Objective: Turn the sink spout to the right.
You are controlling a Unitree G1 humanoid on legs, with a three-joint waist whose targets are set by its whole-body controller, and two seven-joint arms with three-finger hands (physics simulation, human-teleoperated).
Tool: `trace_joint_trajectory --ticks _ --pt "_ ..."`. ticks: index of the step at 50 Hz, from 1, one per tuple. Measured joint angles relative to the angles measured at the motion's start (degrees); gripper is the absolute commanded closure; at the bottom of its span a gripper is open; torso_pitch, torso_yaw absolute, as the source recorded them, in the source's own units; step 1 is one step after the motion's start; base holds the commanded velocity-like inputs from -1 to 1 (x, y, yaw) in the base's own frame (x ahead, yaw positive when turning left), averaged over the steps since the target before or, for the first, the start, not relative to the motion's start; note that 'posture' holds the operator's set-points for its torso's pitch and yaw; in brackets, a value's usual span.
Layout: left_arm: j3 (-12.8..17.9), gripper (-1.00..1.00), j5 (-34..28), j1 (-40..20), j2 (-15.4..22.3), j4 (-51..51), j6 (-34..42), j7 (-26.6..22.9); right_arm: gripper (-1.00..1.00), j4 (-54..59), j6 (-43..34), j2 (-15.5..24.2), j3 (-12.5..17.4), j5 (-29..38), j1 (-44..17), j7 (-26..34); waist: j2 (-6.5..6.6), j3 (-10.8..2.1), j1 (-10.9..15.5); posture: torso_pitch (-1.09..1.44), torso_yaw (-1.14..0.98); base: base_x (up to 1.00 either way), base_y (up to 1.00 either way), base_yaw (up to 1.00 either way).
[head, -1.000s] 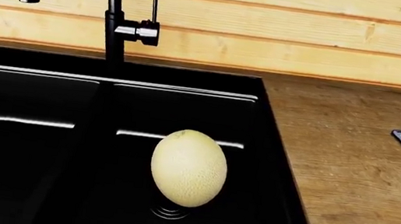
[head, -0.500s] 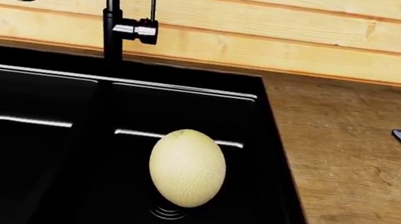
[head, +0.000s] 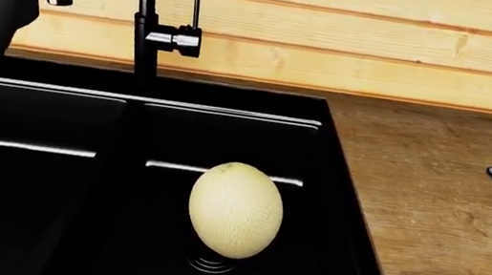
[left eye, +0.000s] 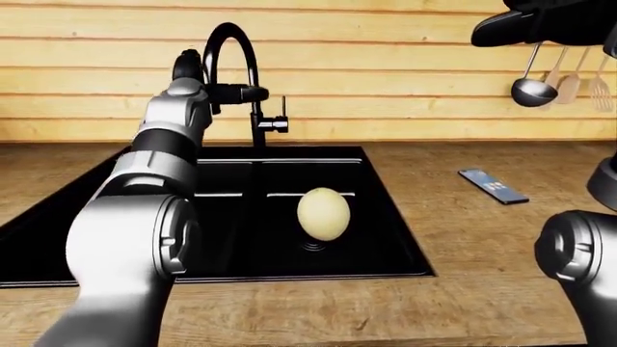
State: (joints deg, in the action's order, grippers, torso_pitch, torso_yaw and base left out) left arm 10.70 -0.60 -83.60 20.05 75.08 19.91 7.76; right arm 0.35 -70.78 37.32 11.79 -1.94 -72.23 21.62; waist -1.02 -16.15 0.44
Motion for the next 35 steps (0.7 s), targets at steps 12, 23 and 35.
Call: trace_joint_trajectory --ticks 12,23,35 --pt "-1.39 -1.00 0.51 -0.65 -2.82 -2.99 1.03 -1.14 -1.00 0.74 -0.13 0.24 -0.07 0.40 -0.82 -0.04 0.13 -0.11 0.03 -0.45 0.00 0.00 0.00 0.00" --pt "-3.10 -1.00 0.62 1.69 -6.41 -4.57 1.43 -0.85 -1.00 0.68 -0.11 0.37 0.20 0.57 -0.84 0.22 -0.13 0.02 0.05 -0.45 0.00 0.00 0.00 0.00" --pt "-3.91 -1.00 0.88 2.20 -9.95 -5.93 1.81 -0.07 -1.00 -0.82 -1.15 0.84 0.61 0.28 0.08 0.25 -0.39 0.00 0.05 -0.45 0.00 0.00 0.00 0.00"
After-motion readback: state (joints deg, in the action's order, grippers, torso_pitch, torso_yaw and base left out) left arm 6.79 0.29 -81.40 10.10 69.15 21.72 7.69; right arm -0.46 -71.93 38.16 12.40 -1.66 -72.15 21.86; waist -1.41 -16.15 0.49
